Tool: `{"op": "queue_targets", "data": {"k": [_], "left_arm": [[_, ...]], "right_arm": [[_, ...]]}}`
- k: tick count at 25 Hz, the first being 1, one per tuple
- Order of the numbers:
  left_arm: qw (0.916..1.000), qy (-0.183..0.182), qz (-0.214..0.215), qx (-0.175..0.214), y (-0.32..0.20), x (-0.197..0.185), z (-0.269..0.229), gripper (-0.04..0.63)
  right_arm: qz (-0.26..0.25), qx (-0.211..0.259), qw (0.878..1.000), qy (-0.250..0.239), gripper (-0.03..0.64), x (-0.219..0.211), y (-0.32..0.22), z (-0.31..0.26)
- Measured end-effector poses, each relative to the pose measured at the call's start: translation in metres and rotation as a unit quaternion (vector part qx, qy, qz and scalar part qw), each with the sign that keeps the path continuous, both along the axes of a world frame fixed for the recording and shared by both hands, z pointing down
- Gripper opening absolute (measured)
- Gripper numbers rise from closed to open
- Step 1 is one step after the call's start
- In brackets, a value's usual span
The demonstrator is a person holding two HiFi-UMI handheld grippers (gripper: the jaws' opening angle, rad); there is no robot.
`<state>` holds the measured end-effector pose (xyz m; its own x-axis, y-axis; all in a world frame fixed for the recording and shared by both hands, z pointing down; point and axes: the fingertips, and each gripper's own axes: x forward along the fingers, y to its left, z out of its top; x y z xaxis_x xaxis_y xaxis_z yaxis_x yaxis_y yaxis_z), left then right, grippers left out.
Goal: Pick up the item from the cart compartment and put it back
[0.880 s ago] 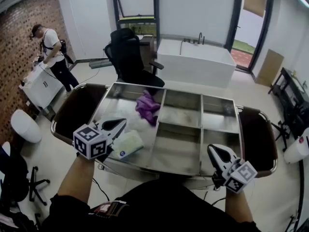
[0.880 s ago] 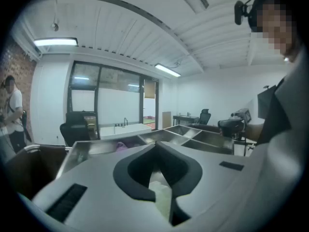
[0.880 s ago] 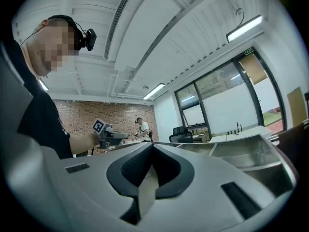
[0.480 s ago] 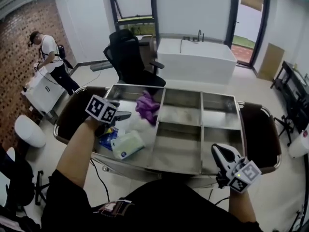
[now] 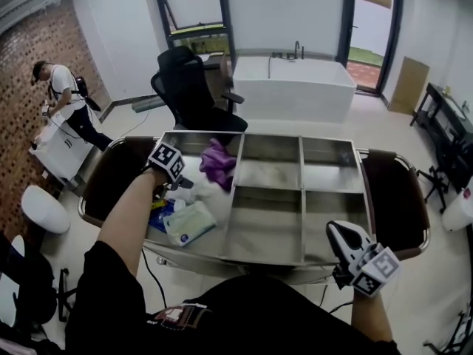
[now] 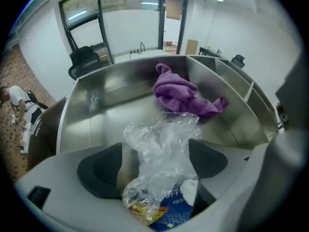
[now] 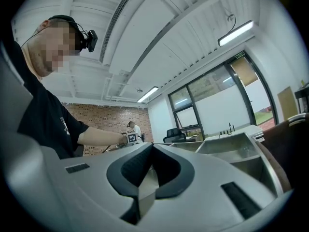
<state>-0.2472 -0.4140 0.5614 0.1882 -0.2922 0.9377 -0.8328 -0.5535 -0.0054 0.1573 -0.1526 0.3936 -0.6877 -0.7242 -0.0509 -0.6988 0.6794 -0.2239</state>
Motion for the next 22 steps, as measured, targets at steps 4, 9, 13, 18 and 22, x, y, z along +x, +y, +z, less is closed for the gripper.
{"op": "queue_targets", "data": {"k": [4,9,13,18,22], "left_arm": [[0.9990,-0.032,0.002,-0.030,0.006,-0.006,0.018,0.369],[0.9974,-0.070,0.004,0.016,-0.002,-0.015,0.012,0.099],[0.9963,-0.045,0.009,0.073,-0.009,-0.013,-0.028,0.038],[0.9848,0.040,0.008,0.169,-0.008,-0.003,-0.106,0.026],[0.9482,0.170,0.041,0.265,0.023,0.031,-0.178,0.026]], "right_arm": [[0.008,-0.003,1.000,0.011,-0.003,0.007,0.002,0.008],[0.007,-0.001,1.000,0.013,-0.003,0.006,0.004,0.005],[0.006,-0.003,1.000,0.013,-0.003,0.005,0.004,0.004],[-0.001,-0.002,1.000,0.017,-0.003,0.001,0.003,0.003],[-0.006,0.005,1.000,0.020,-0.003,0.001,-0.002,0.000]]}}
